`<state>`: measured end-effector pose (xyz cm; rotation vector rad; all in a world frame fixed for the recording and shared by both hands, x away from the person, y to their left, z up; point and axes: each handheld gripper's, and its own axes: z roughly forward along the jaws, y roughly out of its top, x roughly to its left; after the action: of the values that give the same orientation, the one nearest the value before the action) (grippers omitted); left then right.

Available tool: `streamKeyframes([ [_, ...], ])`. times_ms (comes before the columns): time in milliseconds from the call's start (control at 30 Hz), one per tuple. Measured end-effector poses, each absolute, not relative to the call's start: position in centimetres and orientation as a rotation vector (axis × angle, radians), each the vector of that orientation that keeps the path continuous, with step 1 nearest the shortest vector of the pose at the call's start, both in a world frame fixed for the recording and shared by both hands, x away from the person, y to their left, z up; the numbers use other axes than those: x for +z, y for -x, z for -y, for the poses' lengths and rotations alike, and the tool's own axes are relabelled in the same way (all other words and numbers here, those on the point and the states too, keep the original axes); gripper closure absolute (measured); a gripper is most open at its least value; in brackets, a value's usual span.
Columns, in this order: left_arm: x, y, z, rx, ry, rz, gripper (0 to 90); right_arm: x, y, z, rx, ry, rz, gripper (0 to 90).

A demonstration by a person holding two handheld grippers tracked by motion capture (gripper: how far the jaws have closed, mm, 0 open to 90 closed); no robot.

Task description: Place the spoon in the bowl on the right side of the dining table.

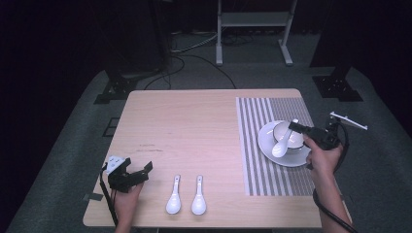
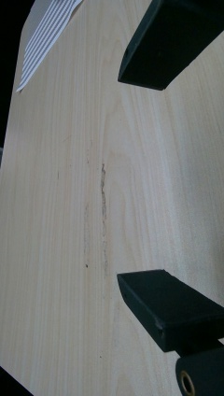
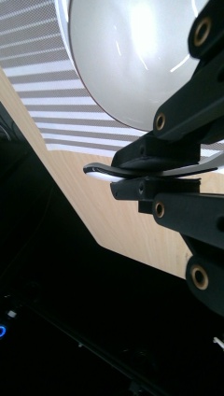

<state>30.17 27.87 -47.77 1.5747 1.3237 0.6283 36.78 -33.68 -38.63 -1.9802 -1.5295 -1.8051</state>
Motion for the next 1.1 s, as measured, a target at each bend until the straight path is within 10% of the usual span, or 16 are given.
streamKeyframes([
  [1100,-47.8,-30.2,-27.9,0.623,-1.575,-1.323,3.8,-38.2,-39.5,36.8,-1.839,2.266,1.377,84.5],
])
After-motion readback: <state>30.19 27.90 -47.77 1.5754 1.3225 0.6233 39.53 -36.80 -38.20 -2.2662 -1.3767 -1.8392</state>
